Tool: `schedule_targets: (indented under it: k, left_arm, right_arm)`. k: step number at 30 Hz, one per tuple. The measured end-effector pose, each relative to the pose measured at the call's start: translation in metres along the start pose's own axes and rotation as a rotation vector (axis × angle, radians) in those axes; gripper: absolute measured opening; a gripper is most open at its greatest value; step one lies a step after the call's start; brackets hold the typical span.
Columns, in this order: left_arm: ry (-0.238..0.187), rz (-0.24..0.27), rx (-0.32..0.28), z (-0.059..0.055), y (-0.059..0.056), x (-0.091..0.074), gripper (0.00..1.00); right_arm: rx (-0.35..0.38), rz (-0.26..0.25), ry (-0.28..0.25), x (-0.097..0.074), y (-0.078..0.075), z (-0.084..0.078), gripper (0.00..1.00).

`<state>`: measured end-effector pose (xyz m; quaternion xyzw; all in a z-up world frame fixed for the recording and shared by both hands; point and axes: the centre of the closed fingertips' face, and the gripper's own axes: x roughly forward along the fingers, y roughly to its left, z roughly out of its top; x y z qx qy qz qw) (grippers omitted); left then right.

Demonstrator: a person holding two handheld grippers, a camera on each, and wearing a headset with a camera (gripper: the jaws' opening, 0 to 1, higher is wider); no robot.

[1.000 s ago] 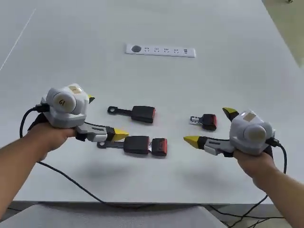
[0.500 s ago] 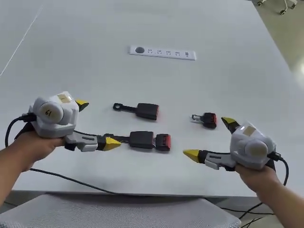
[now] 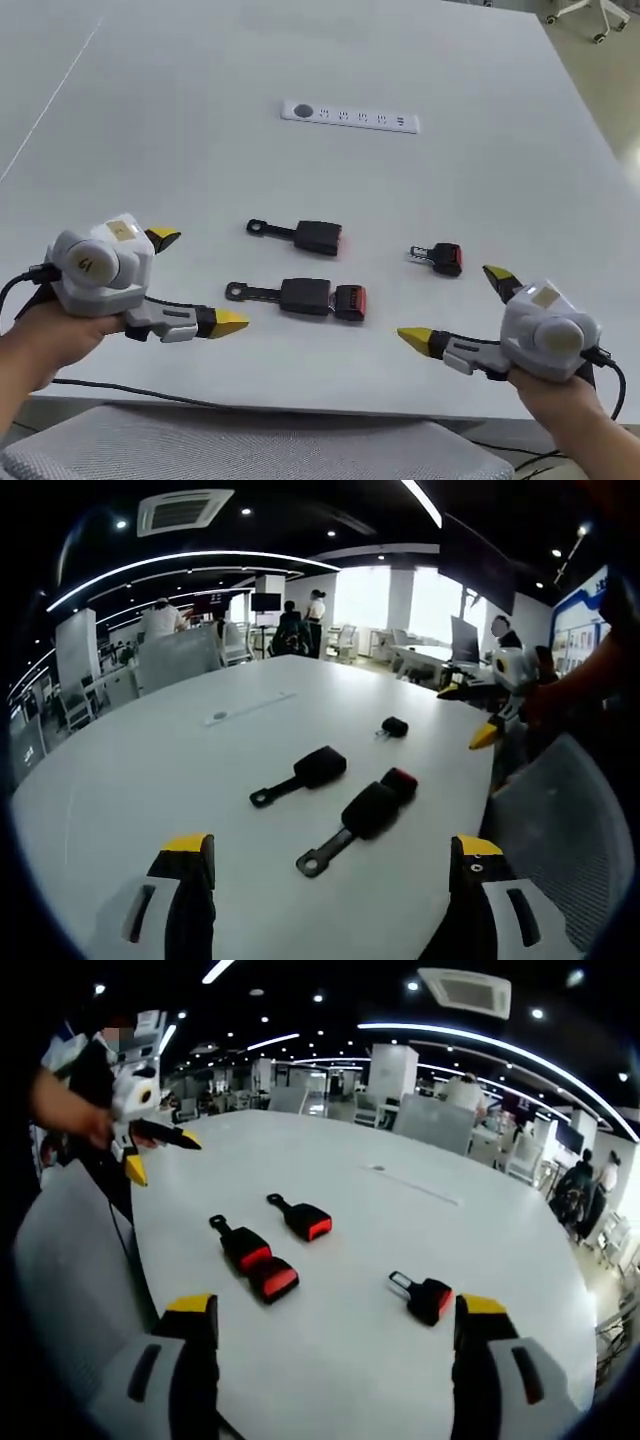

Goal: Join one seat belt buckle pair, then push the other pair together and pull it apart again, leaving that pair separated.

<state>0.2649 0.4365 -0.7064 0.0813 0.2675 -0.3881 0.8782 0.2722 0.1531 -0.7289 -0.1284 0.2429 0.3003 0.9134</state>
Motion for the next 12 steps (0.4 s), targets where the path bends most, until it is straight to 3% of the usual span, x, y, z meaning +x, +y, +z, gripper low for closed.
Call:
schedule_targets:
  k: [7,12]
  left_arm:
    - [0.017,0.004,-0.016,-0.015,-0.006,-0.005,1.00]
    - [0.018,0.005,-0.025,-0.016,-0.005,-0.006,1.00]
  right_arm:
    - [0.014,-0.004,0.000,-0.003,0.003,-0.003,1.00]
    - [0.020,0.000,0.010,-0.002,0.009,-0.009,1.00]
